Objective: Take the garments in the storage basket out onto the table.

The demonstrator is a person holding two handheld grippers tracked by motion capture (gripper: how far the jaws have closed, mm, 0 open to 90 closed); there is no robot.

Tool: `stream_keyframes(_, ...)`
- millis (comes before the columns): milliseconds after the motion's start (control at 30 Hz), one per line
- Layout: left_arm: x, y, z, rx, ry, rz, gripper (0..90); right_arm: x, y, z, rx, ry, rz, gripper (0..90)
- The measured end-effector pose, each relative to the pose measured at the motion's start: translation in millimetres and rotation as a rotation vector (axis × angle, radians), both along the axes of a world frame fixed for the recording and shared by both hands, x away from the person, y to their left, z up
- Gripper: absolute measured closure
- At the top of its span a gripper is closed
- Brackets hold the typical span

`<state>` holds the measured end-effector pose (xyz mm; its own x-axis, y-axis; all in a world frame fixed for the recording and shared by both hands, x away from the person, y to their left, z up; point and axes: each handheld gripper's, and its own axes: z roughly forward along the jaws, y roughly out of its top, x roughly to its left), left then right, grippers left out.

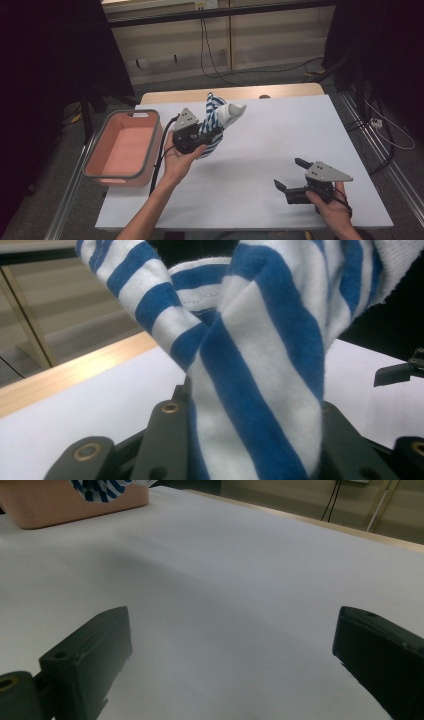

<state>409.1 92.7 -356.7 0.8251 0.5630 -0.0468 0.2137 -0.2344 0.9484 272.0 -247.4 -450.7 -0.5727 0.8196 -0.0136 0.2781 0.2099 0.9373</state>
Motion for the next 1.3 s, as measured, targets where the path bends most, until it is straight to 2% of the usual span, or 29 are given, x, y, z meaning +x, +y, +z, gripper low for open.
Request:
stream_keyframes(167,3.4,-5.2,-9.5,0.035,0.036,-0.005,68.8,0.4,0.4,-0.3,-0.002,0.002,-0.002,2.1)
stream_keyframes(267,5.0,-6.6,-12.4,0.046,0.04,-0.007,68.7,0.4,0.5,-0.3,-0.003,0.004,-0.003,2.1)
stream_keyframes(400,8.3,-9.6,-20.1,0.074,0.058,-0.003,68.8,0.4,0.5,-0.3,-0.002,0.006,-0.002,2.1)
stream_keyframes(467,11.0,-12.6,-26.5,0.093,0.08,0.001,68.9,0.2,0.5,-0.3,-0.002,0.005,-0.001,2.1)
stream_keyframes(600,12.4,-16.0,-32.7,0.114,0.094,-0.002,68.9,0.2,0.3,-0.2,-0.003,0.003,0.0,2.1)
stream_keyframes(733,13.2,-21.1,-39.5,0.143,0.108,-0.015,68.9,0.6,0.5,-0.4,-0.002,0.005,0.0,2.1)
stream_keyframes(767,12.9,-24.6,-43.1,0.155,0.125,-0.017,68.9,0.6,0.6,-0.5,-0.003,0.005,0.0,2.1)
stream_keyframes(933,13.2,-30.4,-50.5,0.188,0.149,-0.035,68.9,0.6,0.6,-0.5,-0.003,0.006,0.0,2.1)
stream_keyframes(967,13.4,-33.1,-54.8,0.202,0.166,-0.041,68.9,0.7,0.6,-0.6,-0.003,0.006,0.001,2.1)
stream_keyframes(1300,14.9,-39.7,-66.8,0.233,0.193,-0.051,68.4,0.6,0.7,-0.6,-0.003,0.006,0.001,2.1)
